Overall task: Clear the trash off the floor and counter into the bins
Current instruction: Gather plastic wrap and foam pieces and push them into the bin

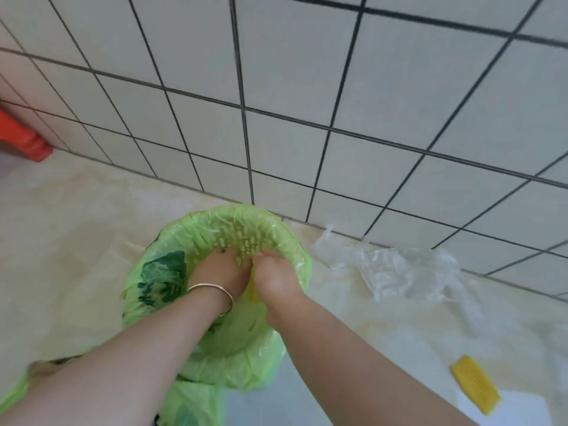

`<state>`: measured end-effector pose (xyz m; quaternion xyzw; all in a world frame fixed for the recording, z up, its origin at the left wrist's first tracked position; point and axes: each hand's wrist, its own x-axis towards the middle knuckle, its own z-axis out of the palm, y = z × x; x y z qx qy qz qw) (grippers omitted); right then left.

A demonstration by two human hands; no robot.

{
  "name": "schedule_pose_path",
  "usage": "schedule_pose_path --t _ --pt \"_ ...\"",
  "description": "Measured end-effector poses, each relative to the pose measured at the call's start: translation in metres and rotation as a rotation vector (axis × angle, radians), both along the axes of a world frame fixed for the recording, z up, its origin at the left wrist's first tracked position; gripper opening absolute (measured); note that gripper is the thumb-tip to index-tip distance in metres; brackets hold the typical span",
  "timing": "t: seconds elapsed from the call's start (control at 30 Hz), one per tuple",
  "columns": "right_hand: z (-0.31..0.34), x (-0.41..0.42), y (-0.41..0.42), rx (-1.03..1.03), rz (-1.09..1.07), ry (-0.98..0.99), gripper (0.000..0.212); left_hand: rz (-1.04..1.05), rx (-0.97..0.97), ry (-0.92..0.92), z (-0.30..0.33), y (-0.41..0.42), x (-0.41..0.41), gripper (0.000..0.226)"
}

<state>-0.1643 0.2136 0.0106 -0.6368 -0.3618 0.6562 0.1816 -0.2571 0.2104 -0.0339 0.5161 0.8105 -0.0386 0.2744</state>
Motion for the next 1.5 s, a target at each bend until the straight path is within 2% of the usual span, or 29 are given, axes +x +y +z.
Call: schedule_pose_path --t 0.1,0.17,0.27,0.37,0.57,0.73,0.97,1.03,1.23,1.33,1.5 --pt "0.031 0.029 -0.033 0.102 0.007 0.115 0.033 -0.035 0.091 0.183 0.034 -0.019 0.015 0.037" --pt "0.049 0.057 -0.053 0.210 0.017 0.101 0.027 -0.084 0.166 0.251 0.061 -0.028 0.033 0.033" --pt "0.074 0.115 -0.078 0.232 -0.002 0.072 0.020 -0.140 0.293 0.224 0.096 -0.039 0.072 0.028" --pt "0.093 0.178 -0.100 0.133 -0.035 0.025 0.017 -0.223 0.366 0.168 0.124 -0.052 0.134 0.023" --pt "0.115 0.288 -0.139 0.046 -0.191 -0.038 0.016 -0.462 0.319 0.110 0.135 -0.088 0.260 0.023" --pt "0.105 0.347 -0.137 0.028 -0.299 -0.082 0.021 -0.513 0.253 0.044 0.119 -0.101 0.338 0.026" --pt "0.043 0.389 -0.123 -0.098 -0.389 -0.129 0.015 -0.539 0.162 -0.046 0.043 -0.103 0.382 0.030" --pt "0.018 0.400 -0.121 -0.109 -0.359 -0.181 0.011 -0.554 0.116 -0.081 0.020 -0.105 0.382 0.031" --pt "-0.055 0.419 -0.124 -0.196 -0.172 -0.378 0.037 -0.546 -0.061 -0.095 -0.027 -0.101 0.361 0.039" --pt "-0.075 0.423 -0.124 -0.239 -0.105 -0.376 0.036 -0.557 -0.110 -0.085 -0.041 -0.092 0.358 0.043" --pt "-0.098 0.424 -0.119 -0.200 -0.015 -0.496 0.037 -0.586 -0.179 -0.065 -0.057 -0.084 0.368 0.046"
